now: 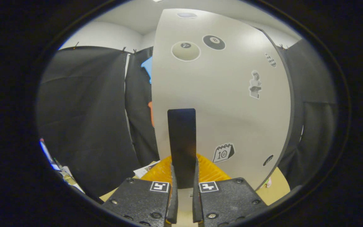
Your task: Open the shoe cabinet door, grab the shoes and put them into the shoe cabinet, then close the shoe cabinet door.
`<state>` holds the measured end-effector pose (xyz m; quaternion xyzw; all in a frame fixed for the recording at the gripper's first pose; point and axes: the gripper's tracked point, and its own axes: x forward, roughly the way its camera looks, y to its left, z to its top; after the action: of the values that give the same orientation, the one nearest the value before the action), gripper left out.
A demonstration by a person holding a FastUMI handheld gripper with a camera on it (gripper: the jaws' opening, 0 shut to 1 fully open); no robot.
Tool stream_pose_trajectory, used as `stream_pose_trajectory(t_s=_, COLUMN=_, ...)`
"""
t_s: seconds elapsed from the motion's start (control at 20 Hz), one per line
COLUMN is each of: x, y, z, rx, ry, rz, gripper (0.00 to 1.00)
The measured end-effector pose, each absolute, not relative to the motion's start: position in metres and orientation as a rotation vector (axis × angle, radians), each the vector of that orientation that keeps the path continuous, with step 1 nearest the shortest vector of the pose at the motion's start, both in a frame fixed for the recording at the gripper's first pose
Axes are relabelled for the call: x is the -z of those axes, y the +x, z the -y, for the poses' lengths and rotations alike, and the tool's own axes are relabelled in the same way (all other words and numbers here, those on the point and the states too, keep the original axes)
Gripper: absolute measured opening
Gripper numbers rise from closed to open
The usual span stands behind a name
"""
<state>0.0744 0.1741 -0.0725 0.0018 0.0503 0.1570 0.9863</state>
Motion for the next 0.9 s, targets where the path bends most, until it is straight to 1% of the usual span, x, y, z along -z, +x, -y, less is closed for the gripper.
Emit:
stream_pose_trajectory(t_s=0.2, x=0.075, y=0.046, z=-0.155, rx=-0.381, ry=0.016, rz=-0.112, gripper=0.21)
stream_pose_trajectory(t_s=0.45, x=0.077, y=0.012, z=-0.120, rx=-0.406, ry=0.004, rz=-0.103, gripper=0.21)
stream_pose_trajectory(t_s=0.65, x=0.076, y=-0.013, z=-0.080, rx=-0.370, ry=-0.012, rz=-0.090, gripper=0.21)
stream_pose_trajectory(t_s=0.8, x=0.077, y=-0.024, z=-0.051, rx=-0.329, ry=-0.001, rz=-0.099, gripper=0.18)
stream_pose_trajectory(t_s=0.9, x=0.077, y=-0.027, z=-0.037, rx=-0.309, ry=0.000, rz=-0.107, gripper=0.15)
